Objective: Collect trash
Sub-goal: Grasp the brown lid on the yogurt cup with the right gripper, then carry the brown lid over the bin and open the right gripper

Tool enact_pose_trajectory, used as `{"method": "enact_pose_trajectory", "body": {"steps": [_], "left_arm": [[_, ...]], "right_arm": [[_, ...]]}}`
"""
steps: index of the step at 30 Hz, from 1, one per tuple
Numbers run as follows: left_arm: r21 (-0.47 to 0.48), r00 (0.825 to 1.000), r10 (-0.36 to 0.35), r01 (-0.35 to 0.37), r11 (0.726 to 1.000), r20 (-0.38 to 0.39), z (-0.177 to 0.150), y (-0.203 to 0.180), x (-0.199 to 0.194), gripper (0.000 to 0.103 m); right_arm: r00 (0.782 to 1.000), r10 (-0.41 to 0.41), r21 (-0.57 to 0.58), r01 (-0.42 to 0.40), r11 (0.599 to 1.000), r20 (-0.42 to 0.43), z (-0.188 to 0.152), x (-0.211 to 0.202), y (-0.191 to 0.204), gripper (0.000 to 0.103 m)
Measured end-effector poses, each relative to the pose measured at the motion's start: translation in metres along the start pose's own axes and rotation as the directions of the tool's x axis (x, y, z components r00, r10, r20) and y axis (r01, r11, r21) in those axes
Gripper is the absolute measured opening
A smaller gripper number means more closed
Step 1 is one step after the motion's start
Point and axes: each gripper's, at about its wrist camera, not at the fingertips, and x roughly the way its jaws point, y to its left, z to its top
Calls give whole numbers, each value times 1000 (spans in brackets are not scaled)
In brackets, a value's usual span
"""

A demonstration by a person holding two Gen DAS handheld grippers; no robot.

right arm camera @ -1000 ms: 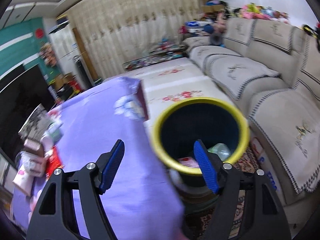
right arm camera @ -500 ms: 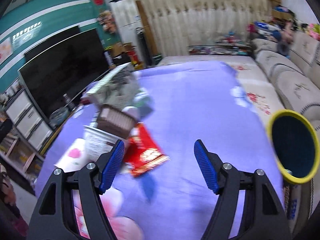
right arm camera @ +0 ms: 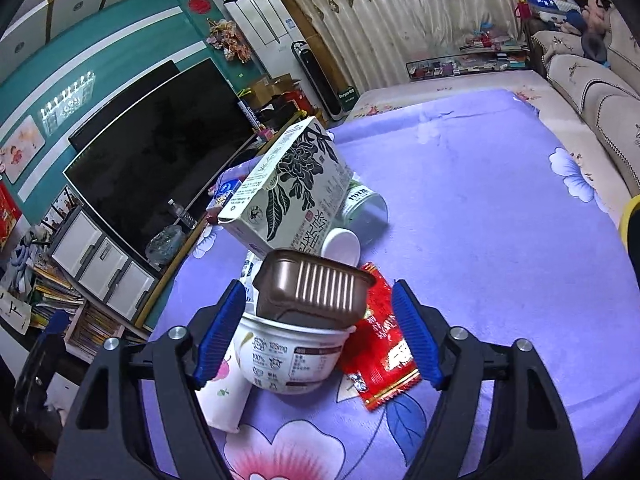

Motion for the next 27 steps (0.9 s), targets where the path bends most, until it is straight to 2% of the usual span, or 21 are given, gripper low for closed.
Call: {"method": "enact_pose_trajectory", "body": {"steps": [12, 14, 15, 22, 27], "left_arm": [[12, 999, -27, 27, 1000, -20, 0, -9, 14, 98], [12, 999, -26, 27, 1000, -22, -1, -10, 15, 98], [12, 999, -27, 27, 1000, -22, -1, -10, 15, 98], [13, 999, -27, 28, 1000, -26, -1, -9, 17, 98], [17, 999, -34, 34, 999, -29, -2, -13, 19, 98]], "right_arm": [[999, 6, 25, -5, 1000, -54, -1, 24, -2, 73], [998, 14, 22, -13, 1000, -56, -1, 26, -2, 63], [998, 12, 20, -11, 1000, -55, -1, 26, -1, 61], [1000, 24, 26, -24, 999, 19, 0, 5, 0, 60], [993, -55, -3, 56, 998, 108, 2, -21, -1, 60]]}}
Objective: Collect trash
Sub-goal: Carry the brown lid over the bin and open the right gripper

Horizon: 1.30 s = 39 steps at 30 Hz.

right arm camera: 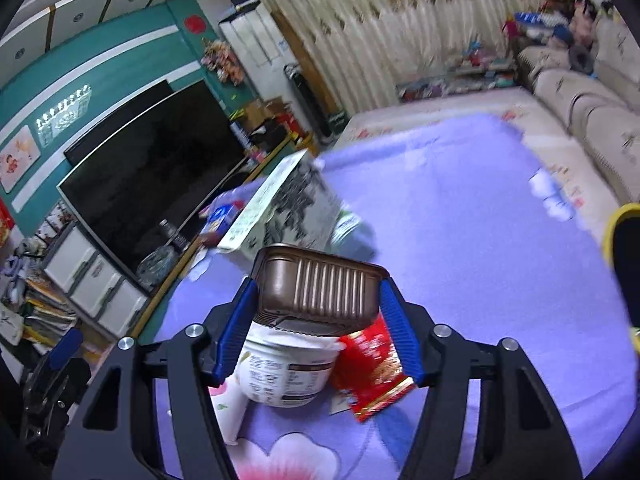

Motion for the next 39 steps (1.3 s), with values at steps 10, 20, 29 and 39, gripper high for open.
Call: {"method": "enact_pose_trajectory", "body": {"steps": [10, 20, 29, 39], "left_arm": [[32, 999, -34, 35, 999, -33, -6, -22, 14, 98], [80, 995, -52, 59, 995, -82, -5, -58, 36, 98], [125, 990, -66, 81, 989, -124, -2, -89, 54, 98], [163, 983, -73, 101, 981, -167, 1, -115, 73, 98]], "right_arm": [[963, -235, 29, 233, 972, 133, 8, -40, -53, 60], [848, -511, 163, 489, 857, 140, 14, -75, -160, 61], [787, -615, 242, 588, 771, 47, 8, -87, -262, 61], [774, -629, 283, 620, 732, -71, -1, -59, -333, 65]]}}
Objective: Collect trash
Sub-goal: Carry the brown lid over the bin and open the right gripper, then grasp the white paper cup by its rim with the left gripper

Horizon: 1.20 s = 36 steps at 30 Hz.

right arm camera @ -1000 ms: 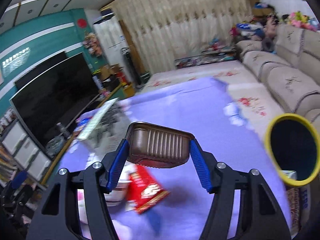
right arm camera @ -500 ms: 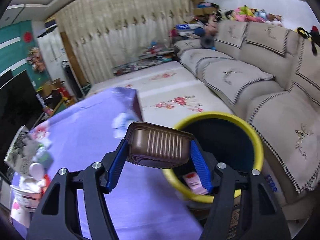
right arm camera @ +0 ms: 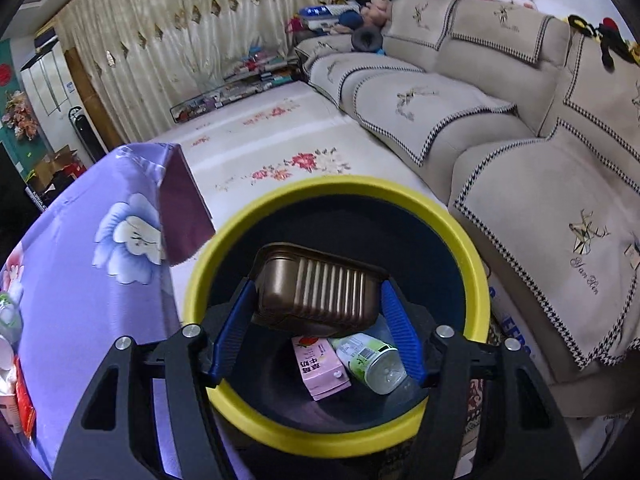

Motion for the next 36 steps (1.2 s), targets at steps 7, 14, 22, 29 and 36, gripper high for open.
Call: {"method": "enact_pose_trajectory", "body": {"steps": [7, 14, 22, 29, 36], "left_arm": [[4, 1000, -2, 2, 1000, -6, 0, -4, 3, 98], [-2, 999, 35, -35, 999, -7, -9, 8, 2, 98], [9, 993, 110, -110, 994, -50, -31, 30, 6, 98], [7, 986, 120, -120, 993, -115, -60, 49, 12, 98], [33, 982, 118, -114, 993, -147, -78, 47, 18, 97]], "right_arm": [[1000, -4, 28, 4, 1000, 6, -5, -7, -3, 68], [998, 22, 10, -22, 1000, 53, -12, -40, 3, 70], [995, 53, -11, -52, 999, 88, -20, -71, 7, 71], [993, 62, -11, -61, 998, 100, -18, -82, 9, 71], [993, 88, -48, -85, 995, 81, -21, -81, 23, 71]]}}
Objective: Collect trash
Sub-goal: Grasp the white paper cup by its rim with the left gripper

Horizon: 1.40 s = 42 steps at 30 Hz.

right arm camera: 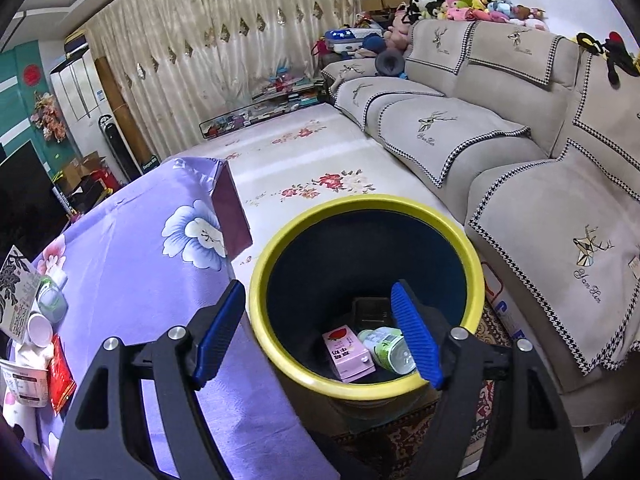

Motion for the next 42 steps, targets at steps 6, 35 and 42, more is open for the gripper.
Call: {"method": "enact_pose_trajectory", "body": {"steps": [6, 35, 42], "left_arm": [[-22, 999, -2, 1, 1000, -38, -7, 2, 12, 97], [66, 993, -64, 58, 996, 100, 6, -7, -61, 65], [37, 995, -95, 93, 995, 37, -5, -15, -40, 66]], "right_arm": [[1000, 10, -1, -10, 1000, -7, -1, 2, 1, 71], [998, 58, 3, -58, 998, 9, -2, -10, 0, 72], [998, 55, 23, -55, 998, 17, -2, -12, -9, 72]]}}
